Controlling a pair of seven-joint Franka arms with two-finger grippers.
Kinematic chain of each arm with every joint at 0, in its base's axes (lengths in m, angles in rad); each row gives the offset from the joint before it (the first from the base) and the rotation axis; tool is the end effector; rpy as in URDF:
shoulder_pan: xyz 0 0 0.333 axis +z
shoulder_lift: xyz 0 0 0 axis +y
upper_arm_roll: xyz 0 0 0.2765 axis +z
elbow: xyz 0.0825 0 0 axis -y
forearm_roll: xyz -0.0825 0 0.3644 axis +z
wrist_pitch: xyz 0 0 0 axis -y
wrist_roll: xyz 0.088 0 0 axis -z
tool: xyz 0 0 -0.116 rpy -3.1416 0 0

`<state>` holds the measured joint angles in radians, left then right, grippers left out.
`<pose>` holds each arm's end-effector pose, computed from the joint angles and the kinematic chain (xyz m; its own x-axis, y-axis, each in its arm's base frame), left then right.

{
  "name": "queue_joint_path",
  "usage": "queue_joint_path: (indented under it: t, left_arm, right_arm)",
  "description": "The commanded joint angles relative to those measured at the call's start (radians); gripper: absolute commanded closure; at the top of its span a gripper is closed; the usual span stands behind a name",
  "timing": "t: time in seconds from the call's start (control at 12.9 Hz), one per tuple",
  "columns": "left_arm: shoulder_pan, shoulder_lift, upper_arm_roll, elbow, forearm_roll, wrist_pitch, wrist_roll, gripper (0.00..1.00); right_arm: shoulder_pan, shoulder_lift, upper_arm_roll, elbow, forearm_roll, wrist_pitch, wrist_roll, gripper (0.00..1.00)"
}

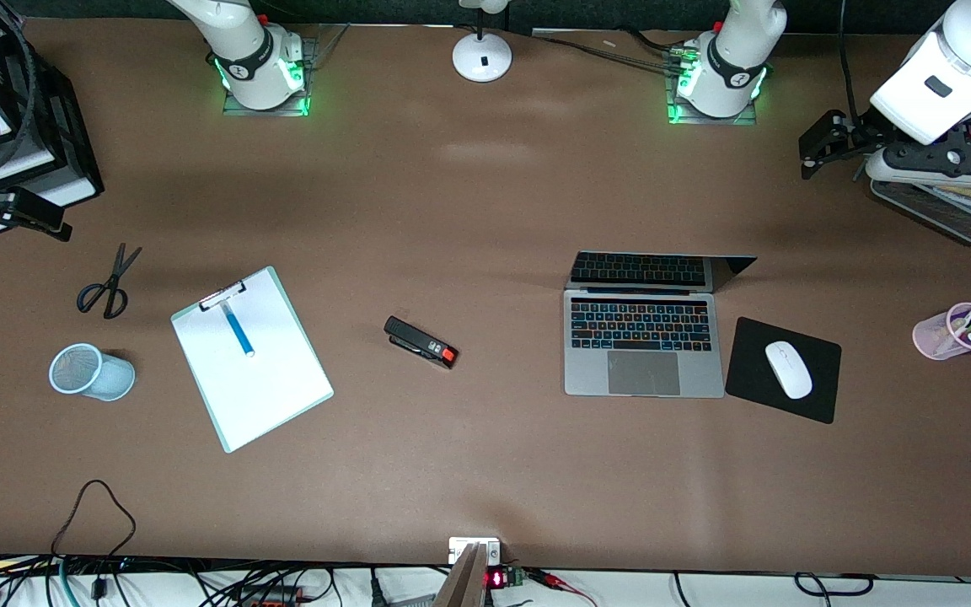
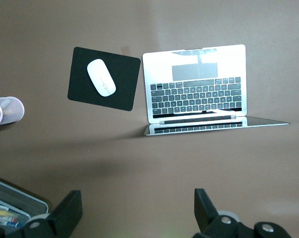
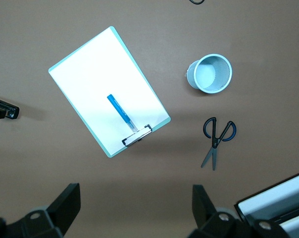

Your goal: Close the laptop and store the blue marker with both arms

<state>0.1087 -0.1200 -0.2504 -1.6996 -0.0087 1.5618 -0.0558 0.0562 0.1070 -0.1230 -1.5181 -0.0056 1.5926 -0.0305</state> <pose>0.4947 -0.0780 0.5771 0.9963 -0.0835 -0.0203 -0.0839 -0.9962 -0.0221 0.5628 -0.0351 0.5434 0.9988 -0.0359 -0.0322 -0.0353 -0.9992 0.0177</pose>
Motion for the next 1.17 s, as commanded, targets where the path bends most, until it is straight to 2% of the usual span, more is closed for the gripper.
queue_joint_path:
  t: [0.0,0.54,1.09]
  left_arm:
    - [0.019,-0.032,-0.003,-0.029,-0.037,0.027,0.007,0.00]
    - [0.017,-0.012,-0.003,-0.015,-0.065,0.050,0.007,0.00]
    - [0.017,-0.010,-0.004,-0.014,-0.063,0.050,0.005,0.00]
  right_arm:
    - [-0.006,-0.010,-0.003,0.004,0.001,-0.013,-0.012,0.00]
    - [-0.009,0.023,-0.004,0.003,0.015,-0.002,-0.005,0.00]
    - [0.050,0.183,0.003,0.009,0.012,0.070,-0.008,0.00]
